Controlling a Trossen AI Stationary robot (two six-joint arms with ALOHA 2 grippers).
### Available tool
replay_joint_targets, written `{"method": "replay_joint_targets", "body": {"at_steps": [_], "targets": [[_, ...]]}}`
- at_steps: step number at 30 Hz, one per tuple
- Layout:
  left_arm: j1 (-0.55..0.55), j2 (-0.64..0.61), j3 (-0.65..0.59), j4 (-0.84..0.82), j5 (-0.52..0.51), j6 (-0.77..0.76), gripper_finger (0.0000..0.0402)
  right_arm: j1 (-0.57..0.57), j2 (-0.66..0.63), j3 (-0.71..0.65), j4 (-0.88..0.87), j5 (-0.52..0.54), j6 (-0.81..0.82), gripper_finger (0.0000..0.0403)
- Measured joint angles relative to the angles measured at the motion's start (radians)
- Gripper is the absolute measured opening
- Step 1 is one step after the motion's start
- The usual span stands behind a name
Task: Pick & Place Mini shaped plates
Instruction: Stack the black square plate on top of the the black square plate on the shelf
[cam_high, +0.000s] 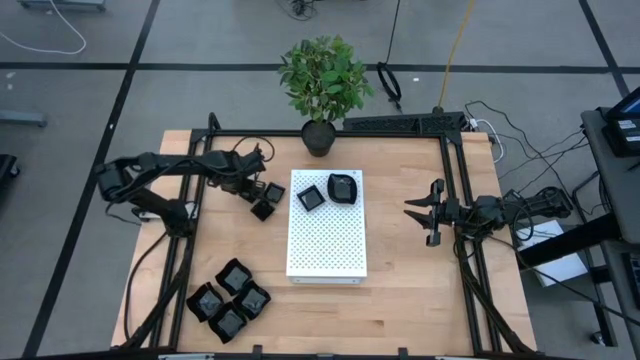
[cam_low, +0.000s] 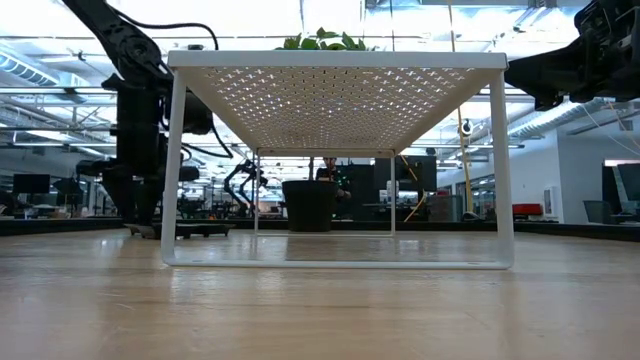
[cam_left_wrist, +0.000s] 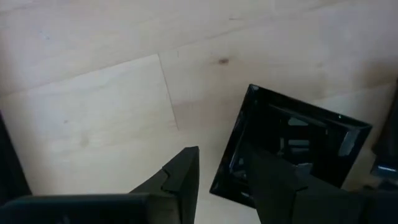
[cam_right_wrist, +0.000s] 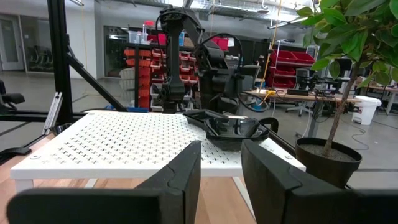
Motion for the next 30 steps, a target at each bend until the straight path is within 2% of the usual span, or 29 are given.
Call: {"method": "replay_joint_targets", "body": {"at_steps": [9,20,23,30], "targets": [[0.0,0.003,0.0,0.002,0.004,0.012,0.0131,0.0,0.0,0.0,0.0,0.0,0.0,0.0102],[0.0,0.003,0.0,-0.011,0.059,0.014,0.0129,0.0,0.0,0.0,0.0,0.0,0.0,0.0102],[0.0,0.003,0.0,-0.011,0.07,0.015,0.0107,0.0,0.0,0.0,0.0,0.0,0.0,0.0102],[0.0,0.002,0.002,-0.009,0.082,0.016,0.0011,0.0,0.0,0.0,0.0,0.0,0.0,0.0102]]}}
